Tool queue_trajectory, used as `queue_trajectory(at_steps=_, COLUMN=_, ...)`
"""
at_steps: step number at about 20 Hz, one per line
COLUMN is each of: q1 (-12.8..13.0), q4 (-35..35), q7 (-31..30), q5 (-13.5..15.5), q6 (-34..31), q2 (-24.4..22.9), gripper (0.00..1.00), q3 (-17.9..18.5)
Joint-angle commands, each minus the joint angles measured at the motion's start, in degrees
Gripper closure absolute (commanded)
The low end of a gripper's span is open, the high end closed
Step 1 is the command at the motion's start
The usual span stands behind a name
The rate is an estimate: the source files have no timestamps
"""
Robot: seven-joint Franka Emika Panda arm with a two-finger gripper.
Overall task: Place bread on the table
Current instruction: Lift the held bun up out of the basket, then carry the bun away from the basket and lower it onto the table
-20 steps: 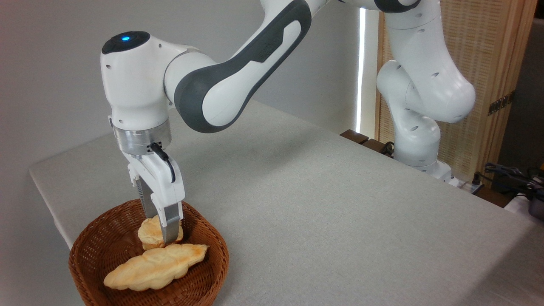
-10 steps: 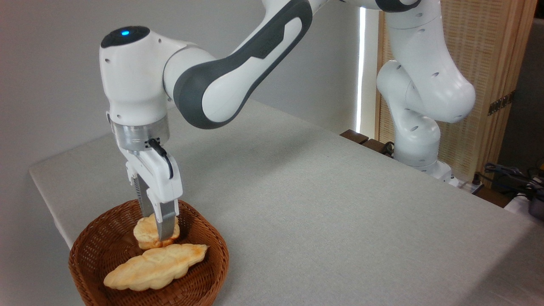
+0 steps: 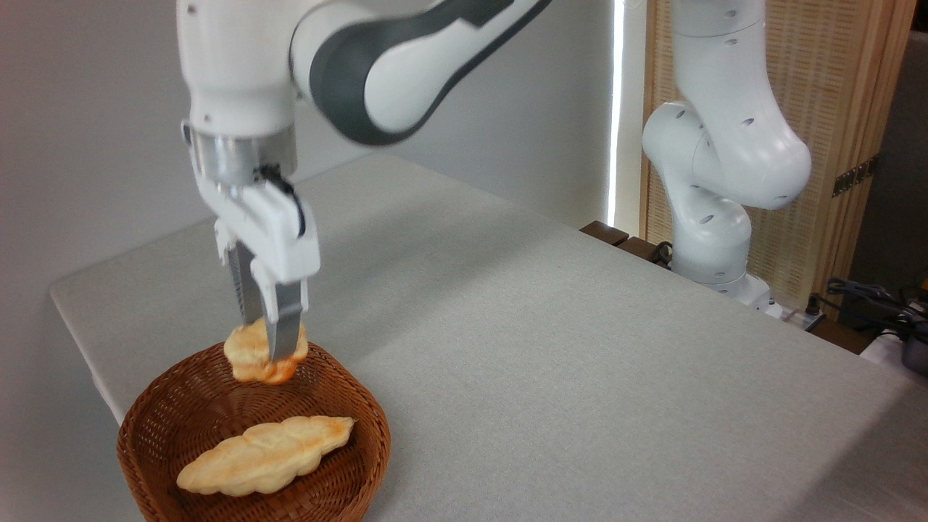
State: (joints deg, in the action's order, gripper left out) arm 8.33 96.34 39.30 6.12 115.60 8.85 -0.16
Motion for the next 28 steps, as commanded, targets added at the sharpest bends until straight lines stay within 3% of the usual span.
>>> queue_trajectory(at_steps=1, q1=0.2, q4=0.8, q7=-2.8, q5=1.4, q6=-6.5, q2=-5.3, gripper=0.38, q3=0.4)
queue_trajectory(at_steps=6, q1=0.3, q4=1.5, q7=-2.9, q5=1.3, q6=-16.2, q2=-7.3, gripper=0.38, q3=0.4)
queue_trajectory(at_steps=17, q1=1.6, q4=11.2, q7=-3.0, q5=0.4, q6=-14.2, q2=-8.8, gripper=0.37, q3=-1.0)
queue_trajectory(at_steps=20, q1=2.5, q4=11.8, q7=-4.6, q5=0.4, q6=-13.1, q2=-8.2, gripper=0.01, q3=-1.0)
queue_trajectory(at_steps=23, q1=2.7, q4=11.8, q7=-8.8, q5=0.6, q6=-12.8, q2=-7.1, gripper=0.0, q3=-1.9)
queue_trajectory(at_steps=28, q1=2.7, q4=11.7, q7=-9.1, q5=0.6, q6=-12.8, q2=-6.8, gripper=0.0, q3=-2.1)
